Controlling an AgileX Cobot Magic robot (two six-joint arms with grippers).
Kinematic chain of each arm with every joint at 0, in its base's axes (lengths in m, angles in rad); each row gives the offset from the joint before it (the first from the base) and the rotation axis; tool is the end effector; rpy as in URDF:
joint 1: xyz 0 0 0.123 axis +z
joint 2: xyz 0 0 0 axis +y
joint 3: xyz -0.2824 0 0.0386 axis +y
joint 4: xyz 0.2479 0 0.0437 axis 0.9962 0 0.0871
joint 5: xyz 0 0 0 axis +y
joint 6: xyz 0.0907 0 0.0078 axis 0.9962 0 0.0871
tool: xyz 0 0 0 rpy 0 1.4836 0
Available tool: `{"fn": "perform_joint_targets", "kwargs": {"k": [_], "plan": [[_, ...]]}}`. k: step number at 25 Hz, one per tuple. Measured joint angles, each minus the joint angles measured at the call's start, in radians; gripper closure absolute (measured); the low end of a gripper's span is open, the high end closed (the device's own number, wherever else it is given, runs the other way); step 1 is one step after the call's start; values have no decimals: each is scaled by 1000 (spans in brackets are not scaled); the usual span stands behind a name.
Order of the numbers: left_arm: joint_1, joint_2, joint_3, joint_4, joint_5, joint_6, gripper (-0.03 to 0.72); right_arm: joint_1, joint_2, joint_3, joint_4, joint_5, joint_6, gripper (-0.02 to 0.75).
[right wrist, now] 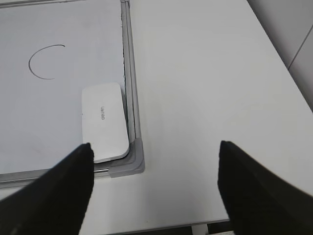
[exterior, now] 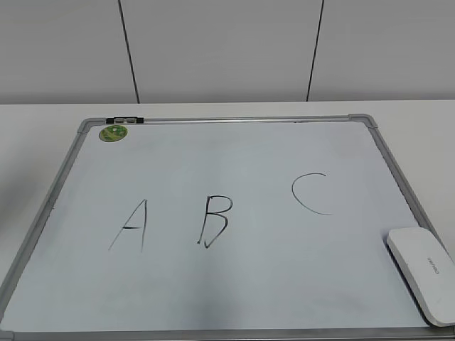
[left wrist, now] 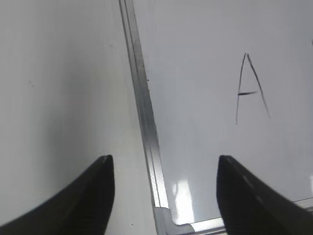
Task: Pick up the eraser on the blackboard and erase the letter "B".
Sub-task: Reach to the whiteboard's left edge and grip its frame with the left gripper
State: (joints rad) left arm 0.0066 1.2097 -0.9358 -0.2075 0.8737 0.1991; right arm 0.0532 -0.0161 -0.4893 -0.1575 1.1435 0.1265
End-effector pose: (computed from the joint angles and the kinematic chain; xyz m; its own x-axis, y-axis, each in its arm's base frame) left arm 0.2315 -0.0129 0.2978 -0.8608 0.0582 -0.5056 0.1281 0.9862 -0.1045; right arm -0.0096 -0.0135 0.2684 -0.5135 0.0329 -0.8574 0.1006 0.9947 -0.0221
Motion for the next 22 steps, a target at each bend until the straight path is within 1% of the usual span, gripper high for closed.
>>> {"fn": "perform_joint_targets", "kwargs": {"k": [3, 8, 13, 16, 22], "plan": [[0, 171, -80, -1, 39, 0, 222, 0, 0, 0, 0, 0, 0, 151], [0, 372, -179, -1, 33, 0, 239, 0, 0, 0, 0, 0, 0, 151], [0, 521, -230, -1, 20, 0, 321, 0, 0, 0, 0, 0, 0, 151], [0, 578, -243, -1, 3, 0, 336, 0, 0, 0, 0, 0, 0, 151], [0, 635, -256, -1, -54, 0, 340, 0, 0, 0, 0, 0, 0, 151]]}}
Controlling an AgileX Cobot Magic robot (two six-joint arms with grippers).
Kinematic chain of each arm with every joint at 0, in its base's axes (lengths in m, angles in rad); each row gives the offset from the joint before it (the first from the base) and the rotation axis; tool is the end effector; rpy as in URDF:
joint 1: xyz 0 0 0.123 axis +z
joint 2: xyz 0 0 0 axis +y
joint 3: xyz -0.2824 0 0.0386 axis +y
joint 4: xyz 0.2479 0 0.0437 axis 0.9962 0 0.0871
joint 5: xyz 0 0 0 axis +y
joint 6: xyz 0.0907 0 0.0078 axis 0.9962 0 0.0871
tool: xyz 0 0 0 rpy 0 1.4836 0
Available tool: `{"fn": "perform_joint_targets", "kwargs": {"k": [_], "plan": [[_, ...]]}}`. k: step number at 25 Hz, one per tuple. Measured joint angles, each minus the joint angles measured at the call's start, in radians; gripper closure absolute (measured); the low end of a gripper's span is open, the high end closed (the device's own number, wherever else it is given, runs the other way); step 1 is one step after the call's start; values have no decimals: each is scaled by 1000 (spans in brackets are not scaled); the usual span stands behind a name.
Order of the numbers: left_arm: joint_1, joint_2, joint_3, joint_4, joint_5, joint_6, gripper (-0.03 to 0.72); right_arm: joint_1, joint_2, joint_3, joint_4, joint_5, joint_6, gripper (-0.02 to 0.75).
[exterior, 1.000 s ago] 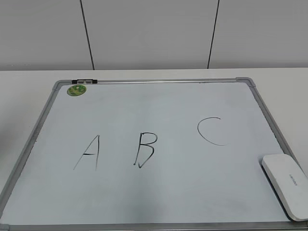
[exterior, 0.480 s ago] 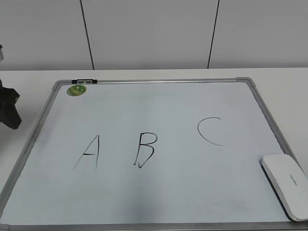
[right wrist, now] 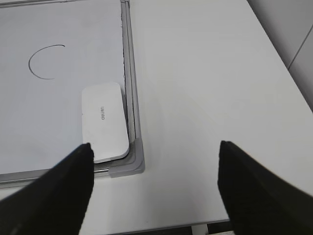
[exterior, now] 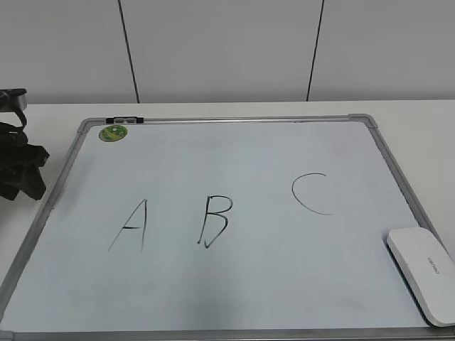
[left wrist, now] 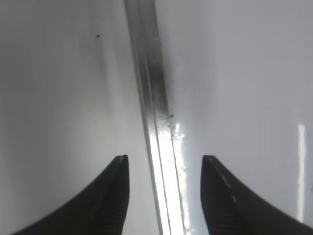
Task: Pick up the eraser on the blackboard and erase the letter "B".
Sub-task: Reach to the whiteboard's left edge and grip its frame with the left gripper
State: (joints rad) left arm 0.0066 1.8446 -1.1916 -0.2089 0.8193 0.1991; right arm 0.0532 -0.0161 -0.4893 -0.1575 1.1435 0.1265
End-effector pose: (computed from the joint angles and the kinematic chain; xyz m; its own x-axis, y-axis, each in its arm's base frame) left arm 0.3545 -0.0115 0.1803 -0.9779 0.0482 -0.2033 0.0773 0.9875 -0.1376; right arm -0.0096 -0.0135 0.2684 -0.5135 0.0329 -0.8574 0.1006 0.9947 -0.0221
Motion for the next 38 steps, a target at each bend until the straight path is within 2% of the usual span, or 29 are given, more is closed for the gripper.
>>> {"fn": "perform_joint_targets", "kwargs": {"k": [25, 38], "plan": [[23, 116, -15, -26, -44, -1, 342, 0, 0, 0, 0, 0, 0, 151], [23, 138, -23, -28, -79, -1, 400, 0, 0, 0, 0, 0, 0, 151]]}}
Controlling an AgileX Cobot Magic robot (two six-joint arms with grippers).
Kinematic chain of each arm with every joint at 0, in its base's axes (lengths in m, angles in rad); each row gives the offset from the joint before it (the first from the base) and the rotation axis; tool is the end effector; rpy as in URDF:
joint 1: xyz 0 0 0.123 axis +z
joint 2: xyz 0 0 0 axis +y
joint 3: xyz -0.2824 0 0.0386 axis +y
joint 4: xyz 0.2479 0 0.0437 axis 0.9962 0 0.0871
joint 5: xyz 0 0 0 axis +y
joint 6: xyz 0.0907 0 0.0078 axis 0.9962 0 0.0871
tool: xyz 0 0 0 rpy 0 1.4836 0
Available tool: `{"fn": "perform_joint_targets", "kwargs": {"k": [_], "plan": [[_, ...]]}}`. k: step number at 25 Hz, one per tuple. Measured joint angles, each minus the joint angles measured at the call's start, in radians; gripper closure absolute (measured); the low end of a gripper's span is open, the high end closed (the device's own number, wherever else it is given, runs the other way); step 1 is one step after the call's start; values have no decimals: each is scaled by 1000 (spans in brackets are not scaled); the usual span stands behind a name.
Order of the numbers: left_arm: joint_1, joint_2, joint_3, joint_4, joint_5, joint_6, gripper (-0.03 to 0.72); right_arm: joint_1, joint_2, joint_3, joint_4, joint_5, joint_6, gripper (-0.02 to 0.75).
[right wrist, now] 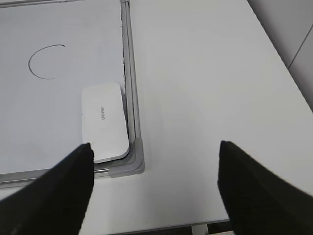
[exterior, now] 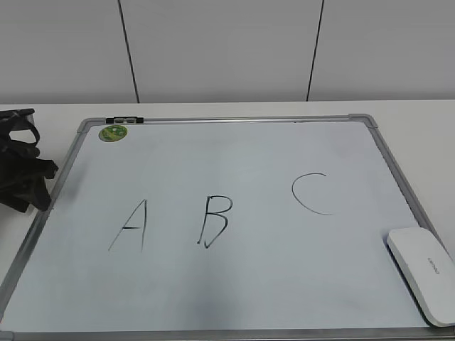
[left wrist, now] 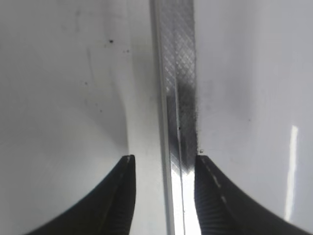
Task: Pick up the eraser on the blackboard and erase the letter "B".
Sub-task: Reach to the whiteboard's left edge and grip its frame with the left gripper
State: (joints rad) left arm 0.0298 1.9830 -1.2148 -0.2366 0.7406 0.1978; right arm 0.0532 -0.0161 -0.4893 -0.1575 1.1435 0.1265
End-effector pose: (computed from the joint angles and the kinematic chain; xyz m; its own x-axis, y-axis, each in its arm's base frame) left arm 0.3719 -0.0033 0.1367 -0.9861 -0.0080 -0.1659 0.0177 0.9881 -0.1525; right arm -0.0096 -0.0135 0.2684 -0.5135 0.0329 -0.8574 0.1006 0.9947 -0.0221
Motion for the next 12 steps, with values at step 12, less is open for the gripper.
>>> {"fn": "perform_joint_targets", "kwargs": {"k": [12], "plan": [[0, 57, -42, -17, 27, 0, 427, 0, 0, 0, 0, 0, 0, 152]]}}
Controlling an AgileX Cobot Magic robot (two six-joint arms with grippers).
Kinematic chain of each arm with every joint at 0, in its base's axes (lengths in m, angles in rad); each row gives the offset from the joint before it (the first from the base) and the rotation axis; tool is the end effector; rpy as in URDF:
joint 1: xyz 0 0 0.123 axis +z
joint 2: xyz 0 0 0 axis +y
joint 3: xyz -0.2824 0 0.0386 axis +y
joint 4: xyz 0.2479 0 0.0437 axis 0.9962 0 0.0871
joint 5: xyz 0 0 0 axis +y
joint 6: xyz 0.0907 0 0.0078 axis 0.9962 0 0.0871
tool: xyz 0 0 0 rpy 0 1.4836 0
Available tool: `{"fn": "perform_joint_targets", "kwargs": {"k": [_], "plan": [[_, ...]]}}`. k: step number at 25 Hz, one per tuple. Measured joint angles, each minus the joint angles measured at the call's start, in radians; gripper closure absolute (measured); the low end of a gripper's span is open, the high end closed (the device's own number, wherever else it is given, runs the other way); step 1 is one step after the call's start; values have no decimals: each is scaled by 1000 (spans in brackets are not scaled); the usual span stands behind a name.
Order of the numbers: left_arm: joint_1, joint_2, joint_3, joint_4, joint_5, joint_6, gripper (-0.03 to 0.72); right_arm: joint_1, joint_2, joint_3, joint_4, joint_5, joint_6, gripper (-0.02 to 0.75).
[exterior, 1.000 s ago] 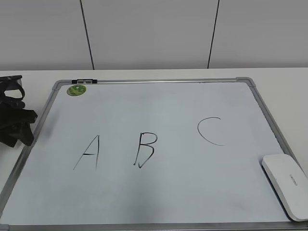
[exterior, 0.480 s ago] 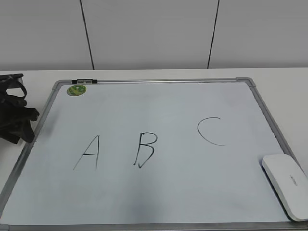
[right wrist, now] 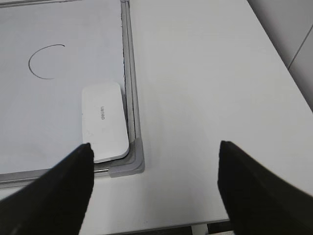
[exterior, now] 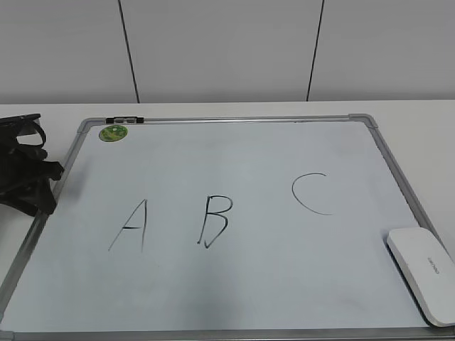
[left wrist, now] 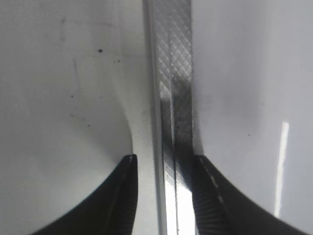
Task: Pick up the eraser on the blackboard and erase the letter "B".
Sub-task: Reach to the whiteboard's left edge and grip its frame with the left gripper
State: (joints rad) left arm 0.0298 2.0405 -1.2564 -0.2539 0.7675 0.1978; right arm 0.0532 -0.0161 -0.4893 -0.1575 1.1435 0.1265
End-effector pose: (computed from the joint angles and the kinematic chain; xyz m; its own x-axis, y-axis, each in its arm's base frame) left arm 0.3798 -0.0046 0.1242 -0.9921 -0.0166 -0.1246 0.0051 0.9852 -0.1715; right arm -0.0096 -0.0135 0.2684 -0.5135 0.0329 -0.8574 0.1006 0.9947 -0.0221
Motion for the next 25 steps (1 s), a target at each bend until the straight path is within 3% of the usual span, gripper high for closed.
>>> {"fn": "perform_joint_targets", "kwargs": {"k": [4, 7, 15, 25], "plan": [[0, 1, -2, -12, 7, 0, 515, 0, 0, 0, 0, 0, 0, 151], [0, 2, -3, -19, 12, 0, 533, 0, 0, 0, 0, 0, 0, 151], [2, 2, -3, -23, 19, 0, 467, 0, 0, 0, 0, 0, 0, 152], [2, 24, -57, -38, 99, 0, 462, 0, 0, 0, 0, 0, 0, 151]]}}
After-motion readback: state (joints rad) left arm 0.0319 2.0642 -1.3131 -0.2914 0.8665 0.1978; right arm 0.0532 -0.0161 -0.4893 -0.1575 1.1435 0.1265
